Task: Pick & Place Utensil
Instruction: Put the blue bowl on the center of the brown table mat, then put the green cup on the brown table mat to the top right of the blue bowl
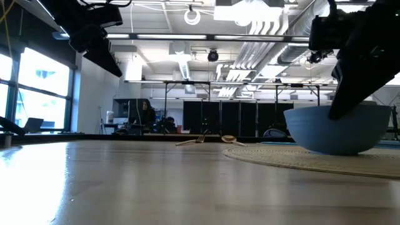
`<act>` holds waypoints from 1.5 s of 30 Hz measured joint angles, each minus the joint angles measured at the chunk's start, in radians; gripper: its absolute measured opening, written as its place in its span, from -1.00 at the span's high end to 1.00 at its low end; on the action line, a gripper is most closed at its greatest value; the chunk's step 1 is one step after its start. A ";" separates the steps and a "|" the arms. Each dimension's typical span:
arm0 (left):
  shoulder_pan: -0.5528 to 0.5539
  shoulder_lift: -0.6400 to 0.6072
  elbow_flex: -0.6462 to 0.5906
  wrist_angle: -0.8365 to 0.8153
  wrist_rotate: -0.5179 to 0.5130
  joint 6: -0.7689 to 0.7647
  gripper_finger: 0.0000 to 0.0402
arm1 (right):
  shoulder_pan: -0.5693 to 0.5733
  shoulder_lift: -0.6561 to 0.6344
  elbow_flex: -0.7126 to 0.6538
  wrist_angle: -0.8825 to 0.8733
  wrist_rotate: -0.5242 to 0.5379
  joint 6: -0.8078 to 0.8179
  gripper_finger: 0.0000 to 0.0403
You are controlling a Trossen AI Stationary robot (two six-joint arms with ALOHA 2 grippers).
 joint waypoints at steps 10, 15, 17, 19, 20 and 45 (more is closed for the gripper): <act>0.000 0.000 0.000 -0.001 0.000 0.000 0.37 | -0.001 0.001 0.073 -0.112 -0.026 -0.014 0.82; 0.000 0.000 0.000 -0.001 0.000 0.000 0.37 | -0.001 0.001 0.073 -0.123 -0.043 0.007 0.76; 0.000 0.000 0.000 -0.001 0.000 0.000 0.37 | -0.001 0.001 0.073 -0.123 -0.043 0.012 0.72; 0.000 0.000 0.000 -0.001 0.000 0.000 0.37 | -0.001 0.001 0.074 -0.123 -0.054 0.028 0.67; 0.000 0.000 0.000 -0.001 0.000 0.000 0.37 | -0.001 0.001 0.074 -0.123 -0.065 0.038 0.64; 0.000 -0.033 0.110 -0.146 0.406 0.007 0.37 | -0.001 -0.060 0.311 0.051 0.251 -0.549 0.17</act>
